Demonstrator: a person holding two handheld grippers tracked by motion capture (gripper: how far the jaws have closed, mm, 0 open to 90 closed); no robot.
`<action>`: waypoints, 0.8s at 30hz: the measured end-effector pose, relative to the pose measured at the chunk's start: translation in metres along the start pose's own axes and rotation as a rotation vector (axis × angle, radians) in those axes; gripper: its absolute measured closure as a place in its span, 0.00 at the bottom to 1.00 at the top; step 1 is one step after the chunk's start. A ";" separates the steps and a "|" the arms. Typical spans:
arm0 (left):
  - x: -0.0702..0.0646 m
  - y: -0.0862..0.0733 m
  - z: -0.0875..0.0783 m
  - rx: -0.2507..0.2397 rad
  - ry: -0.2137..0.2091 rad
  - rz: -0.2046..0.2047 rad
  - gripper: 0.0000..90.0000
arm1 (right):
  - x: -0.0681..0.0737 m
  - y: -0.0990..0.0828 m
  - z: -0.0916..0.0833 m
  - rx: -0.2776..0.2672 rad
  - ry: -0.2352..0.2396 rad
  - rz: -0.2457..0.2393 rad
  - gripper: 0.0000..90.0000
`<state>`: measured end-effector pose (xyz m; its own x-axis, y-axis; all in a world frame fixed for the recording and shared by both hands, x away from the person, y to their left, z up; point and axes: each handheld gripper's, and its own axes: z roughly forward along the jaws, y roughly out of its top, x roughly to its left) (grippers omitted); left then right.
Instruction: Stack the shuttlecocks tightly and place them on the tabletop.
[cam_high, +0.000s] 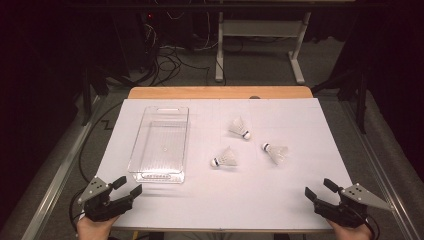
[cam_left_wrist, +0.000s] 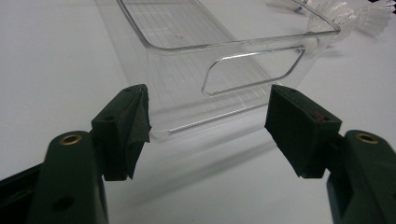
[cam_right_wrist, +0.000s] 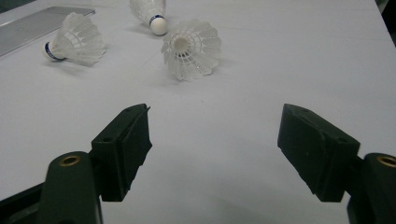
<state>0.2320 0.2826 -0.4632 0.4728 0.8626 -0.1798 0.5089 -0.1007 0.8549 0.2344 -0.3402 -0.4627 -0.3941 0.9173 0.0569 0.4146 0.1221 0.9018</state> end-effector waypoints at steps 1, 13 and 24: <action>0.000 0.000 0.000 0.000 0.000 0.000 0.35 | 0.000 0.000 0.000 -0.001 0.000 0.002 0.29; -0.003 0.001 0.002 0.004 -0.013 0.010 0.35 | 0.000 0.000 0.000 -0.001 0.000 0.002 0.29; -0.012 0.004 0.005 0.000 -0.028 0.017 0.35 | 0.000 0.000 0.000 0.000 0.005 0.005 0.29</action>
<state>0.2317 0.2691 -0.4597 0.5018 0.8464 -0.1786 0.5003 -0.1155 0.8581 0.2341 -0.3404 -0.4628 -0.3959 0.9161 0.0630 0.4165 0.1180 0.9014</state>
